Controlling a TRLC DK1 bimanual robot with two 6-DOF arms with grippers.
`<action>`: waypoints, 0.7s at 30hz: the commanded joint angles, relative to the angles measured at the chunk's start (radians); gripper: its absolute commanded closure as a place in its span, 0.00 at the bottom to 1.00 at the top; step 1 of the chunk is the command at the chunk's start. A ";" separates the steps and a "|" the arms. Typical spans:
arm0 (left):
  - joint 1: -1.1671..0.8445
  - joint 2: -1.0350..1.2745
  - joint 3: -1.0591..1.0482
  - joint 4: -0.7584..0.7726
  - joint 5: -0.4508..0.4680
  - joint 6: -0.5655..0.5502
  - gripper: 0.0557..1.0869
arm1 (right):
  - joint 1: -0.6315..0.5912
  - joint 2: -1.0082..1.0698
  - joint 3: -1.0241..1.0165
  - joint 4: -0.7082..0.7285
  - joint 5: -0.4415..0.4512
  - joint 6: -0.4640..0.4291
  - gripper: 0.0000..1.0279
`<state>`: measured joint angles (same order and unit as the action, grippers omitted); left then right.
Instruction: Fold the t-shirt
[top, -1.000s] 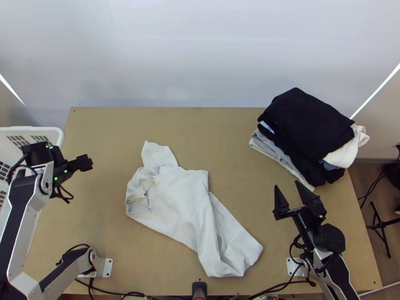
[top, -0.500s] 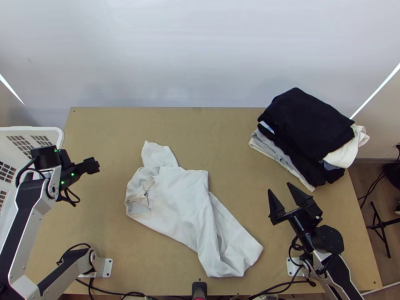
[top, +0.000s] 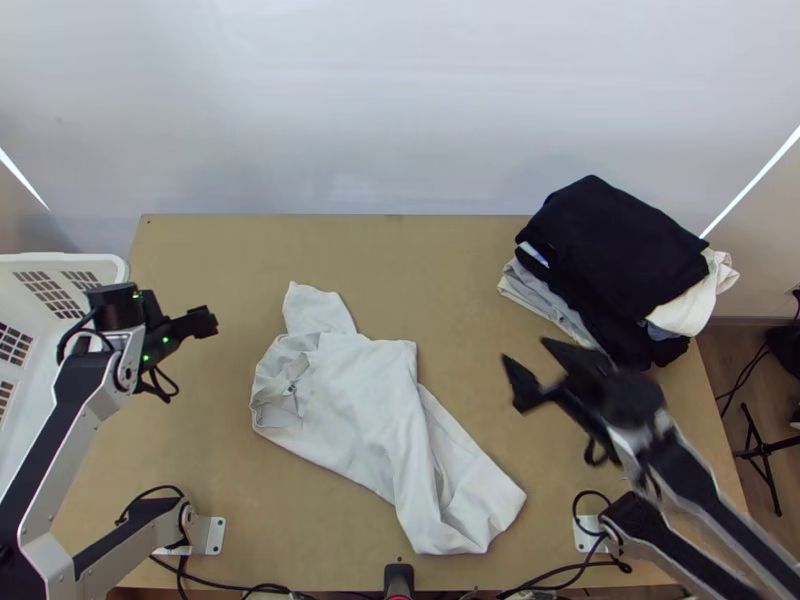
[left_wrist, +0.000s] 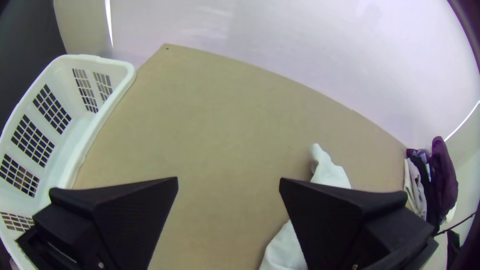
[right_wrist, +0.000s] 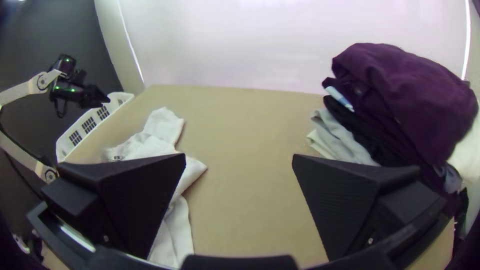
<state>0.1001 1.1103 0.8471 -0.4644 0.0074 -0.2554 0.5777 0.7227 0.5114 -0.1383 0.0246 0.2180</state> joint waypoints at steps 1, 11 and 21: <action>-0.031 0.037 -0.002 0.053 0.000 -0.024 0.04 | 0.091 0.641 0.598 -0.369 -0.035 0.119 0.04; -0.030 0.029 0.000 0.059 -0.001 -0.015 0.04 | 0.197 1.078 1.127 -0.623 -0.135 0.222 0.04; -0.030 0.039 -0.003 0.079 0.000 0.011 0.04 | 0.152 1.330 1.268 -0.708 -0.292 -0.055 0.10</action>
<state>0.0711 1.1400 0.8467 -0.4004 0.0074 -0.2615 0.7521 1.8603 1.6348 -0.7727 -0.2050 0.2737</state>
